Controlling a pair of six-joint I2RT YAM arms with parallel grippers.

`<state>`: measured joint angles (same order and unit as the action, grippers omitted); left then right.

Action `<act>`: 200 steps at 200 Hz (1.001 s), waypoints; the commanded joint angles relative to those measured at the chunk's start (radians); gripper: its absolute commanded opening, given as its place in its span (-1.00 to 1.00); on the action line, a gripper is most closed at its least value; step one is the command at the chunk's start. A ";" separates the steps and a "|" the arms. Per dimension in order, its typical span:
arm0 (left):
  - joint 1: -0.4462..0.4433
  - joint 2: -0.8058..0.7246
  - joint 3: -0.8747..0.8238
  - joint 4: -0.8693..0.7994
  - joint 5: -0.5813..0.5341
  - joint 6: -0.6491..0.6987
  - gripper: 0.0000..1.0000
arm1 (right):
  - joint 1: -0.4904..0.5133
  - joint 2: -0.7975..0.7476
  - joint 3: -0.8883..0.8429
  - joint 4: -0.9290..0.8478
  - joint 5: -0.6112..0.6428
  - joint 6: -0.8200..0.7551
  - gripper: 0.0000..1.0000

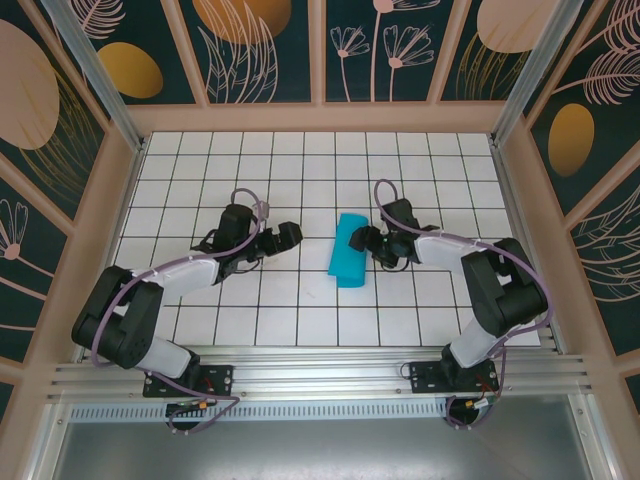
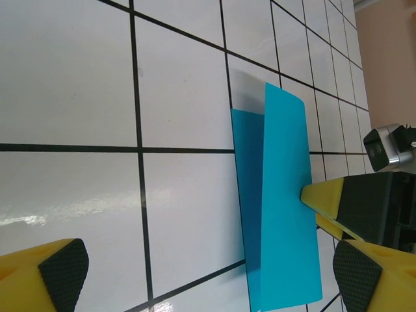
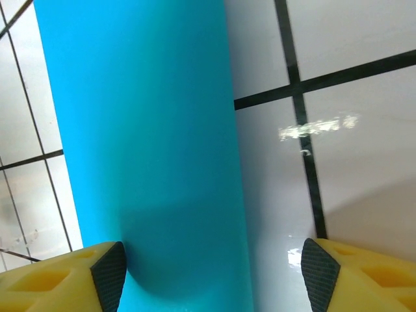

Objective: Fold a paper plane with a square sheet of paper (pick it up from the middle)
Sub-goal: Fold the square sheet of paper in half at the center of the table.

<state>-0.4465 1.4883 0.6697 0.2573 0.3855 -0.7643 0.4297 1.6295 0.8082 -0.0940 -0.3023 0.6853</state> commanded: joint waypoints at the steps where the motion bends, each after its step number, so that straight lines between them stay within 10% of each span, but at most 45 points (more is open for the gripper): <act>1: -0.018 0.020 0.037 0.008 0.016 0.007 0.97 | -0.008 -0.012 0.045 -0.082 0.020 -0.087 0.49; 200: -0.076 0.044 0.092 -0.002 -0.037 -0.049 0.97 | -0.016 0.167 0.134 -0.263 0.077 -0.286 0.47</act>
<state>-0.5175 1.5185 0.7353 0.2569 0.3573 -0.7986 0.4240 1.7290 0.9535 -0.3161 -0.2951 0.4255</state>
